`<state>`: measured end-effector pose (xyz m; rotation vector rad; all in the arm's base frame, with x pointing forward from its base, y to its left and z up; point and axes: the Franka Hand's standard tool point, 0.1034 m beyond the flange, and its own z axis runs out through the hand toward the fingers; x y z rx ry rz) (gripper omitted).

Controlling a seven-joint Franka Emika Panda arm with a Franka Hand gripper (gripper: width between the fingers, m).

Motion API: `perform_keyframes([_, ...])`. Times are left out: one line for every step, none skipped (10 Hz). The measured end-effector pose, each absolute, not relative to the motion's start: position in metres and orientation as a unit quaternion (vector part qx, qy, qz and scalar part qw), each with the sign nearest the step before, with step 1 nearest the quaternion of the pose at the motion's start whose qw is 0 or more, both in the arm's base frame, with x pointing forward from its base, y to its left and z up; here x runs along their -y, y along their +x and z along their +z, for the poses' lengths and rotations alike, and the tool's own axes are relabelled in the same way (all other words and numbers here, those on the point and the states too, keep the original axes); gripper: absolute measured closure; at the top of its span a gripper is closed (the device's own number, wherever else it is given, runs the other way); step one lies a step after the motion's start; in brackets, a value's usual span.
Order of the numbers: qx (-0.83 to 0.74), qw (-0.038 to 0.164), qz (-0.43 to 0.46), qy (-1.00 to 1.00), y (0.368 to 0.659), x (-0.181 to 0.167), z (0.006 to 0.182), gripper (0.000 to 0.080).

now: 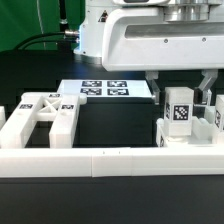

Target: Assemble chair

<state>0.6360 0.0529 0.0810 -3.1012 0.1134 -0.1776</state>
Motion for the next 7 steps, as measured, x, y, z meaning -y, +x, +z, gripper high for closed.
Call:
perform_keyframes([-0.036,0.017,-0.057,-0.998,0.6360,-0.0530,0.0810,0.0514])
perform_keyframes([-0.043,0.017,-0.057,-0.997,0.6360,-0.0530,0.0810,0.0514])
perform_keyframes([-0.050,0.017,-0.057,-0.997,0.6360,-0.0531,0.0810,0.0514])
perform_keyframes([-0.060,0.018,-0.057,-0.996,0.6359,-0.0534,0.0810,0.0514])
perform_keyframes([-0.109,0.020,-0.057,-0.992,0.6359,-0.0537,0.0808,0.0514])
perform_keyframes([-0.168,0.024,-0.057,-0.984,0.6361,-0.0539,0.0807,0.0514])
perform_keyframes([-0.232,0.029,-0.055,-0.971,0.6363,-0.0538,0.0806,0.0514])
